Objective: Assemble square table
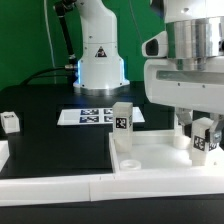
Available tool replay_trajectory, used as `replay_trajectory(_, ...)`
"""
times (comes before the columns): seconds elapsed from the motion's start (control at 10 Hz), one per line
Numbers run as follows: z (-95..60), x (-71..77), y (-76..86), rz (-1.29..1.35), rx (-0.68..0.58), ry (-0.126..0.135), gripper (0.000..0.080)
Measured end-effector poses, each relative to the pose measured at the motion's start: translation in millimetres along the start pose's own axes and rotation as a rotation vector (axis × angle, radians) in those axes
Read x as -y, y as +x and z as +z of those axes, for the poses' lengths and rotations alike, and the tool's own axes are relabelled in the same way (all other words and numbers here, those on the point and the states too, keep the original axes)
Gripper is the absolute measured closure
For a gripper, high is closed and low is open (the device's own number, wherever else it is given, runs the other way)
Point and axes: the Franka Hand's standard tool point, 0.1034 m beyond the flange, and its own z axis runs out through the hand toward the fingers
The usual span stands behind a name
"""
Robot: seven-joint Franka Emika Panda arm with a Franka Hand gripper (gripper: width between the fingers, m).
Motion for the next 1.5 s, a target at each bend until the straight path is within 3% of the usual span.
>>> replay_trajectory(0.2, 1.5, -3.2, -1.4, 0.296, 0.070, -0.001, 0.0499)
replay_trajectory(0.3, 1.8, -3.1, -1.2, 0.426, 0.114, -0.026, 0.0499)
replay_trajectory(0.4, 1.2, -3.3, -0.2, 0.535, 0.122, -0.032, 0.0499)
replay_trajectory(0.9, 0.7, -6.5, -0.6, 0.812, 0.112, -0.051, 0.0499)
replay_trajectory(1.0, 2.4, -7.5, -1.1, 0.889, 0.111, -0.058, 0.0389)
replay_trajectory(1.1, 3.2, -7.8, -1.0, 0.877, 0.110, -0.058, 0.0389)
replay_trajectory(1.2, 3.2, -7.7, -0.9, 0.877, 0.110, -0.057, 0.0253)
replay_trajectory(1.3, 2.9, -7.5, -0.8, 0.877, 0.110, -0.056, 0.0172)
replay_trajectory(1.5, -16.0, -15.4, 5.4, 0.809, 0.120, -0.039, 0.0156)
